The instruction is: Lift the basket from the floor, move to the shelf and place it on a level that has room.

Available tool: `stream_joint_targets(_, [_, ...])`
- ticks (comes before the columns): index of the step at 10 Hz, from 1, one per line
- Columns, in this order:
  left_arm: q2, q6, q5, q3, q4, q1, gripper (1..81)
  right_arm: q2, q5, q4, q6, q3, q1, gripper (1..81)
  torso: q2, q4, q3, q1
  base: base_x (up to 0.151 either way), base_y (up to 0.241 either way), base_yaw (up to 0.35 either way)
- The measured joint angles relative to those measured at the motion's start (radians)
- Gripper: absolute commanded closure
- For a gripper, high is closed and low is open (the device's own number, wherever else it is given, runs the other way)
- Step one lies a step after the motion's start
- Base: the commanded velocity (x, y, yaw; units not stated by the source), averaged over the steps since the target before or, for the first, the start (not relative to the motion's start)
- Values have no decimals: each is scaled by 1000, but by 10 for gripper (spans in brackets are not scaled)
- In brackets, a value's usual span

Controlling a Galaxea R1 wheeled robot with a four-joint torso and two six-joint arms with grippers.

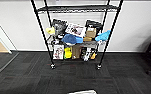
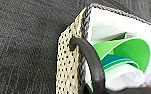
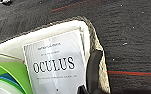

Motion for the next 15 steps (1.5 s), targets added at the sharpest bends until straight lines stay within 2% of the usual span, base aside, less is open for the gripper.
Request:
stream_joint_targets(6, [-146,0,25,246,-1,22,811,-61,8,0,52,111,-35,811,27,0,0,-15,0,0,0])
stream_joint_targets(9, [-178,-8,29,266,-3,19,811,-84,51,0,119,181,-56,811,128,0,0,-78,0,0,0])
stream_joint_targets(15, [-171,-8,24,273,-3,-16,811,-147,114,1,160,254,-59,811,333,0,-1,-207,0,0,0])
